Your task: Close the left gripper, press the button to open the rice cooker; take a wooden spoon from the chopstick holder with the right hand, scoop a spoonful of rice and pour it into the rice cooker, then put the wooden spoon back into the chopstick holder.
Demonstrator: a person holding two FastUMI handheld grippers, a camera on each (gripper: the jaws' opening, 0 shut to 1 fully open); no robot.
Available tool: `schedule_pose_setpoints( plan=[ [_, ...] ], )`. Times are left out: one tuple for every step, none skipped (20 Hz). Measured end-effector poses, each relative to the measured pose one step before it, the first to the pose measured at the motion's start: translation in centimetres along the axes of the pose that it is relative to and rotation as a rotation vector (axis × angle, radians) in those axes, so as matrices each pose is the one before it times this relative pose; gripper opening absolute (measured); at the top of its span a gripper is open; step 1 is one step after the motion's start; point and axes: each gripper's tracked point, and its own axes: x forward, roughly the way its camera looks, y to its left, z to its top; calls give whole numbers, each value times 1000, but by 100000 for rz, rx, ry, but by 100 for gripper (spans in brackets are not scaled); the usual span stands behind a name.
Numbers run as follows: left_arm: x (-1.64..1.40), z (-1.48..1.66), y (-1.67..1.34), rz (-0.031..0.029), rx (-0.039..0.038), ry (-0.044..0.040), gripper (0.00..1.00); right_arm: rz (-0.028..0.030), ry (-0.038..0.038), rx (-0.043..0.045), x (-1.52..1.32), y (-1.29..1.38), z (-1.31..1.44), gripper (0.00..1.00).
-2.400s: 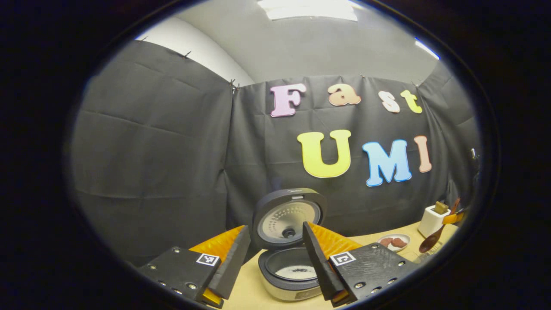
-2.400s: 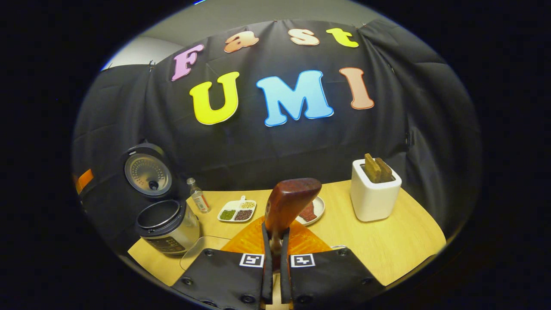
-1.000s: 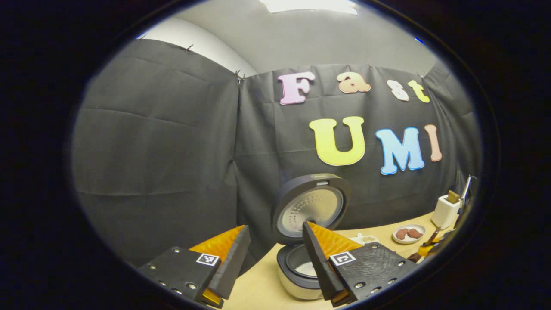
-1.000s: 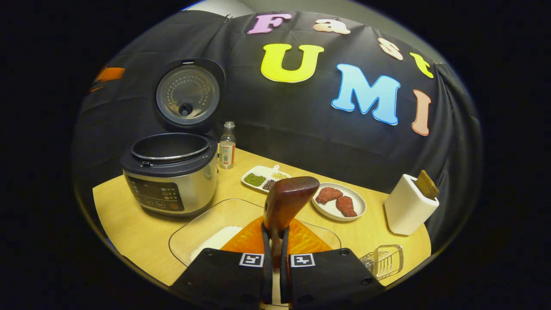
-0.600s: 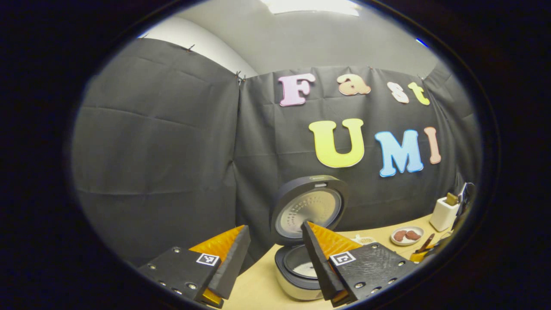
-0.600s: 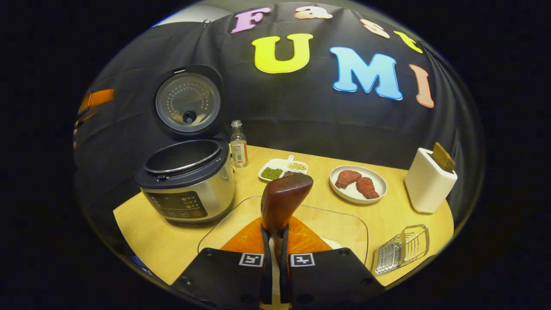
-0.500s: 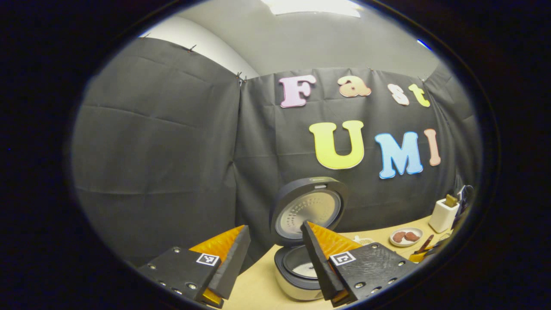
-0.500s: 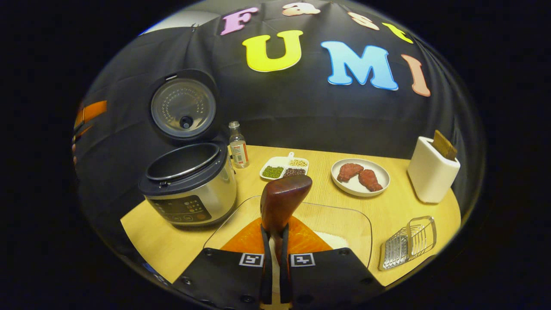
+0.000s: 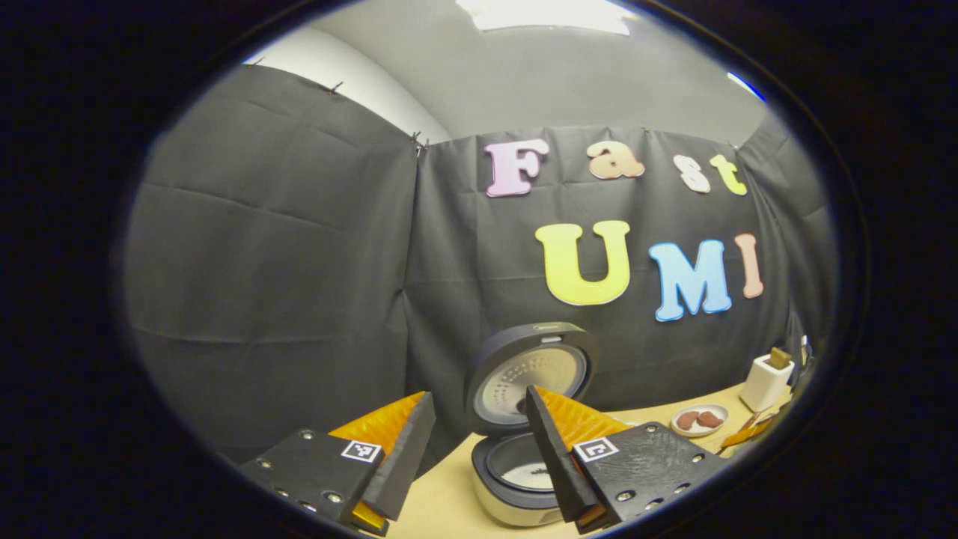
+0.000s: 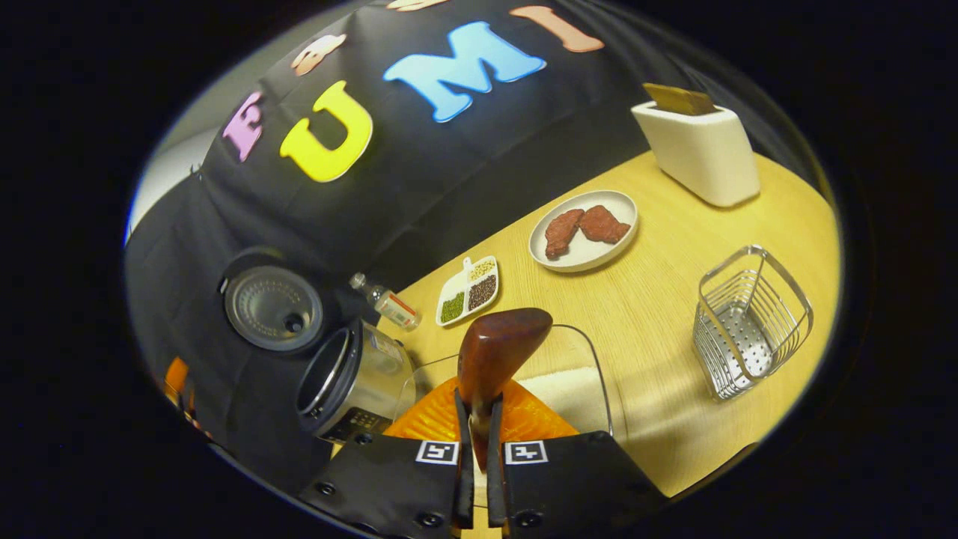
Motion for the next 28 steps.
schedule_pose_setpoints(
  plan=[
    [-53, 204, -360, -245, 497, -261, 77, 1307, -1120, 3927, -380, -29, 517, 8],
    [-78, 66, -345, -333, 182, -72, 78, 783, -1591, 2513, -317, 71, 888, 8],
    [-84, 2, -469, -374, 1, -141, 78, 941, -1927, 1670, -366, 216, 833, 8],
    [-137, 244, -288, -382, -64, -118, 78, 1187, -1782, 811, -356, 341, 869, 8],
    [25, -97, -240, -276, -13, -18, 78, 1811, -1165, 1163, -436, 561, 583, 8],
    [-68, 195, -263, -172, 29, -4, 78, 1933, -669, 1810, -320, 678, 463, 8],
    [-104, -29, -285, -147, -80, -17, 78, 1736, -358, 2099, -449, 756, 280, 8],
    [-85, 169, -304, -225, -232, -315, 78, 1653, -461, 2022, -309, 634, 442, 8],
    [-149, 164, -263, -209, -203, -387, 78, 1581, -535, 1818, -286, 755, 272, 8],
    [-128, 186, -171, -174, -2, -327, 78, 1452, -169, 2011, -98, 637, 279, 8],
    [-176, 1, -55, -74, 192, -242, 78, 1310, 97, 2066, -272, 398, 204, 8],
    [-233, 126, 73, 89, 348, -74, 78, 1127, 69, 2096, -110, 428, 188, 8],
    [-49, 138, 259, 285, 206, -206, 78, 1041, 98, 2054, -73, 501, 198, 8],
    [-109, 101, 289, 411, -114, -178, 78, 957, -48, 2107, 115, 437, 228, 8],
    [-118, -49, 372, 474, -409, -128, 78, 1103, 315, 2237, -96, 411, -59, 8],
    [-95, 126, 436, 559, -511, -106, 78, 877, 235, 1815, 112, 484, -3, 8],
    [-80, -131, 554, 658, -285, -37, 78, 927, 392, 1165, 328, 515, -92, 8],
    [-25, 24, 621, 803, 46, -158, 78, 842, 593, 160, 388, 526, -101, 8],
    [-158, 116, 578, 972, 226, -10, 78, 615, 542, -207, 303, 550, -298, 8],
    [-42, -189, 518, 776, 142, 324, 78, 650, 547, -221, 472, 532, -201, 5],
    [-223, -75, 535, 621, 133, 38, 78, 1148, 568, -381, 383, 825, -257, 5],
    [-135, 6, 542, 867, 223, 99, 78, 1326, 723, -17, 559, 865, -238, 8],
    [43, -194, 512, 857, 124, 306, 78, 1337, 686, 109, 607, 776, -292, 8],
    [-138, -193, 545, 645, -39, 329, 78, 1355, 696, -1, 728, 697, -141, 8],
    [-231, -117, 582, 785, 45, 219, 78, 1059, 515, -258, 783, 652, -181, 8],
    [-26, -15, 513, 833, 142, 91, 78, 1083, 641, -225, 843, 748, -269, 8],
    [43, -55, 516, 669, 136, 187, 78, 1101, 639, -157, 754, 599, -353, 8],
    [37, -136, 619, 756, 234, 364, 78, 1281, 628, 29, 852, 608, -231, 8]
  ],
)
